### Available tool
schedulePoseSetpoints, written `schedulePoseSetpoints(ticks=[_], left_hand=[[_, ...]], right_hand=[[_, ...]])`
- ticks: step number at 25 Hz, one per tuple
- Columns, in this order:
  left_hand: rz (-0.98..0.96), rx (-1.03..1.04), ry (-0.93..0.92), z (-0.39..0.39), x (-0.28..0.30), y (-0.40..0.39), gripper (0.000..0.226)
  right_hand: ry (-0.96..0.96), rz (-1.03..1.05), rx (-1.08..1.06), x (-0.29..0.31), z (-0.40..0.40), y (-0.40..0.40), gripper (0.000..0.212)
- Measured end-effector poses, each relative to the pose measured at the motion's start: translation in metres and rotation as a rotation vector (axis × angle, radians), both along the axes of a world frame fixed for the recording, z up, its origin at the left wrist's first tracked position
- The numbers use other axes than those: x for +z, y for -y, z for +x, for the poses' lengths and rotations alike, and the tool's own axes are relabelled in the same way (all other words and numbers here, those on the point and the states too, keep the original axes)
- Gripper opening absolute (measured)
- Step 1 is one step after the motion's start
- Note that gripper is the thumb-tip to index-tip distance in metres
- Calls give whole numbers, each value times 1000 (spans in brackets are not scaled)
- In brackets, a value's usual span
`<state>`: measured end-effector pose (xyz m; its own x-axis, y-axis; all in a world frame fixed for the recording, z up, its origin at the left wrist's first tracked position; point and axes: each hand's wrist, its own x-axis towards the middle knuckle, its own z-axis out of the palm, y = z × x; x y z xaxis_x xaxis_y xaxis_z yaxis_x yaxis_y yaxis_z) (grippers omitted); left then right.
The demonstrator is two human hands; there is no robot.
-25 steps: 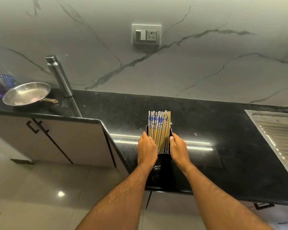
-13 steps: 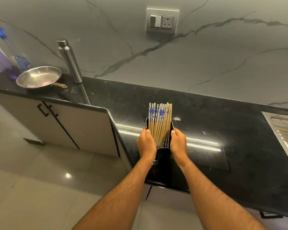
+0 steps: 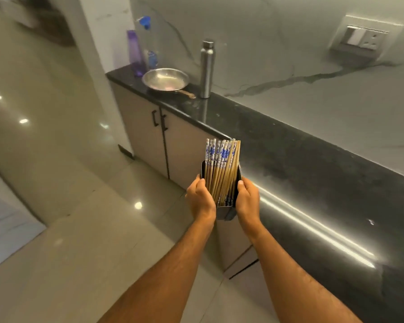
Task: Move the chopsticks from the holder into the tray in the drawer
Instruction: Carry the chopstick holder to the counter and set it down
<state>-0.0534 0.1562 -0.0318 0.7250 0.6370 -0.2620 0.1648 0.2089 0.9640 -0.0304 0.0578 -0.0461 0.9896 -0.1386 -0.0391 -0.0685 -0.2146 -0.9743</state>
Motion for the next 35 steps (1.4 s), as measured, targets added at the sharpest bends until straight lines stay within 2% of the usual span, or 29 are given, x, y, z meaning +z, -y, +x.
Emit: schedulePoseSetpoints(ticks=[2,4,8,15,20,27,35], left_hand=[[26,141,-47,-23,-8,-43,41],[18,248,-59,-54,-17,-87,34],[30,391,-114,-132,-31,-170,35],[-38,754,-118,-316,-50,-292,33],[-26,1042,-128,-485,-51,-355,34],[-58,1490,-128,-709,-54,-381,34],[-55,1945,-118,-948,-40,-337,35]], right_hand=[[-2,19,112,-10,-17,-46,34],[-7,41,208,-17,-41,-92,34],[-37,31,373,-30,-102,-182,34],[-85,-4,739,-51,-261,-331,34],[-72,-22,1042,-58,-413,-418,34],[-48,-33,1462,-53,-635,-484,35],[-158,-25,1949,-36,-888,-482,32]])
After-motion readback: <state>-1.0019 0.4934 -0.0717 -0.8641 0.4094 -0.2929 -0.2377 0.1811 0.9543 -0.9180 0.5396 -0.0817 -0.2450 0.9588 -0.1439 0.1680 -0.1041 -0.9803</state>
